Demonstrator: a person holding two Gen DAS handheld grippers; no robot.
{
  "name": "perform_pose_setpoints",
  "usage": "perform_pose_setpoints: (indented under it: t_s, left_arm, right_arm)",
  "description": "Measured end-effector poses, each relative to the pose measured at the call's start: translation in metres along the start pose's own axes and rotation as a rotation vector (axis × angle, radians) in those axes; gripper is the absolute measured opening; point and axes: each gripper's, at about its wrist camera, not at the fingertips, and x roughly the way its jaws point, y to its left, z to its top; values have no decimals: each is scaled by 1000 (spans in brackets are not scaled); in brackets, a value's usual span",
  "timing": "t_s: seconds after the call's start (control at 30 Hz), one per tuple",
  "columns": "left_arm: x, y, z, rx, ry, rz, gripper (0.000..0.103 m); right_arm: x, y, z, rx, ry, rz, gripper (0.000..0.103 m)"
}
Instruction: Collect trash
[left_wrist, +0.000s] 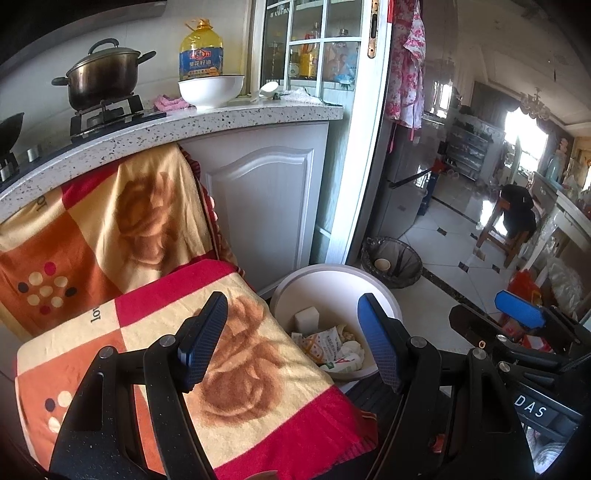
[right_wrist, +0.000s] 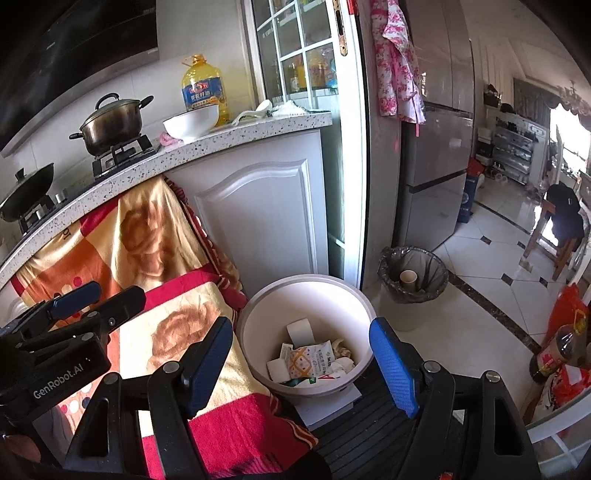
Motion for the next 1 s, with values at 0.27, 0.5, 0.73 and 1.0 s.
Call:
perform_pose_setpoints:
  t_s: [0.27,0.5,0.73,1.0]
  left_arm:
    - [-4,4,-1,-3,-10,4,72]
    - [-5,5,0,-5,-12,3,72]
    - [-4,7,0,-1,-10,4,72]
    - [-4,7,1,1,-15,7,72]
  right_arm:
    - [-4,4,-1,-14,-5,1,74]
    - [-3,2,0,-15,-2,0,75]
    - [-2,3,-1,-14,2,-1,75]
    - [-1,2,-2,-13,6,2,75]
